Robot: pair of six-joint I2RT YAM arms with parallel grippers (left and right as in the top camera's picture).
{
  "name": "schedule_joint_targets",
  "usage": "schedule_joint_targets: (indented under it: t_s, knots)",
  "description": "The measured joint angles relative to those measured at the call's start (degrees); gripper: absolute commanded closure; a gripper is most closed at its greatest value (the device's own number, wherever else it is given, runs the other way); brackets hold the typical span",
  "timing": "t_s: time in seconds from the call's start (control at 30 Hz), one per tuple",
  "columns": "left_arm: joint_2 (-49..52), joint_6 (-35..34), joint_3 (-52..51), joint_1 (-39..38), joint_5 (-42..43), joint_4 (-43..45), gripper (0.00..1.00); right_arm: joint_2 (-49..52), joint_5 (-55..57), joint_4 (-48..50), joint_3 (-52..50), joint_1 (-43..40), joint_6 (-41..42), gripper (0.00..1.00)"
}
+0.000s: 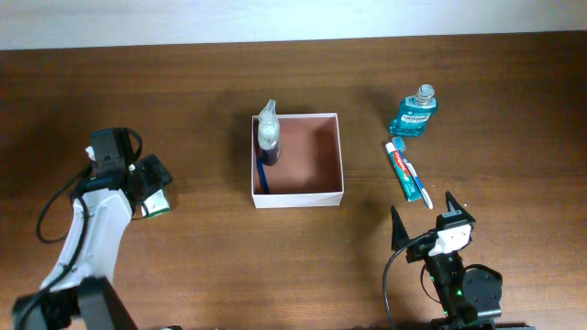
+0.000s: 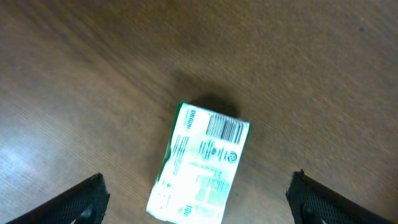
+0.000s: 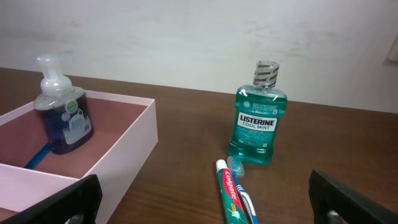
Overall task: Pack container
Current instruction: 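Move the left gripper to the green Dettol soap bar and grasp it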
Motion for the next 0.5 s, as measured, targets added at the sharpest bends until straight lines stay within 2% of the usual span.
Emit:
schedule_joint_targets:
  t_s: [0.27, 0.33, 0.37, 0.43, 0.5]
  knots:
    - [8.4, 0.9, 0.0, 0.0, 0.1, 1.6, 0.07, 0.0, 0.0, 0.0, 0.0, 0.0, 0.0, 0.02]
    - [9.7, 0.9, 0.0, 0.0, 0.1, 1.7, 0.10, 0.0, 0.0, 0.0, 0.0, 0.0, 0.0, 0.01]
    - [10.5, 0.9, 0.0, 0.0, 0.2, 1.8, 0.21, 0.0, 0.0, 0.0, 0.0, 0.0, 0.0, 0.01]
    - [11.5, 1.2, -0.1, 0.0, 0.4, 1.9, 0.52, 0.0, 0.0, 0.0, 0.0, 0.0, 0.0, 0.01]
    - [11.7, 1.0, -0.2, 0.0, 0.6, 1.9, 0.70, 0.0, 0.0, 0.0, 0.0, 0.0, 0.0, 0.01]
